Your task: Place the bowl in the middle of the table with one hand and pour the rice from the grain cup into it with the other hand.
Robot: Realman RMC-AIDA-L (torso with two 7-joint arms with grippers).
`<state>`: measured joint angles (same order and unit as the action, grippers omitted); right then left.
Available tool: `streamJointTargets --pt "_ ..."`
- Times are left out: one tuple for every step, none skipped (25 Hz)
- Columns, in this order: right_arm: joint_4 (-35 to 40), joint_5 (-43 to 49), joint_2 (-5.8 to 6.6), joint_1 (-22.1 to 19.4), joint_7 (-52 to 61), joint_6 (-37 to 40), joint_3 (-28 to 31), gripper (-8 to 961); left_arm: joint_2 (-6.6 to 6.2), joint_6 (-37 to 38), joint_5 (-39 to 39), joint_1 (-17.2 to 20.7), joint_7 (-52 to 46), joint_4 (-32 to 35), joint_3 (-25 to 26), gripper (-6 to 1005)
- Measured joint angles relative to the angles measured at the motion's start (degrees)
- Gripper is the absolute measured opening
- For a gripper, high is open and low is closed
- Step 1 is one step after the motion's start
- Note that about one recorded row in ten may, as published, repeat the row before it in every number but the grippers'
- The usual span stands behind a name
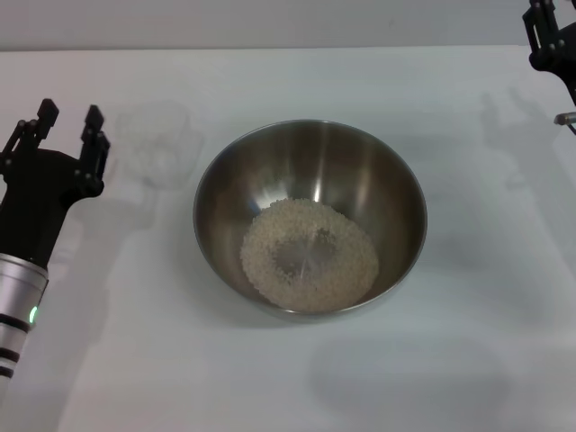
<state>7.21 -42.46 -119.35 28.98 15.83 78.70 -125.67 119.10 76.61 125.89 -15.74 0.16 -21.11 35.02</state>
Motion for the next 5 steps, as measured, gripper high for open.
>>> streamJointTargets --pt "-0.01 0.0 -0.04 -0.11 0.01 -0.18 -0.09 414 0.03 0.49 -0.18 0.01 -0.03 -0.17 -0.57 486" --pt "-0.01 0.0 -0.04 -0.11 0.01 -0.18 -0.09 414 0.03 0.49 -0.18 0.01 -0.03 -0.17 -0.57 492" --pt "0.0 0.0 -0.05 -0.14 0.01 -0.22 -0.13 414 0.05 0.48 -0.25 0.0 -0.13 -0.26 -0.7 499" --pt "-0.02 0.0 -0.06 -0.18 0.01 -0.26 -0.15 414 0.05 0.48 -0.29 0.0 -0.31 -0.27 -0.79 505" --pt "-0.04 0.0 -0.06 -0.22 0.02 -0.3 -0.17 414 0.06 0.71 -0.32 0.04 -0.56 -0.33 -0.89 505"
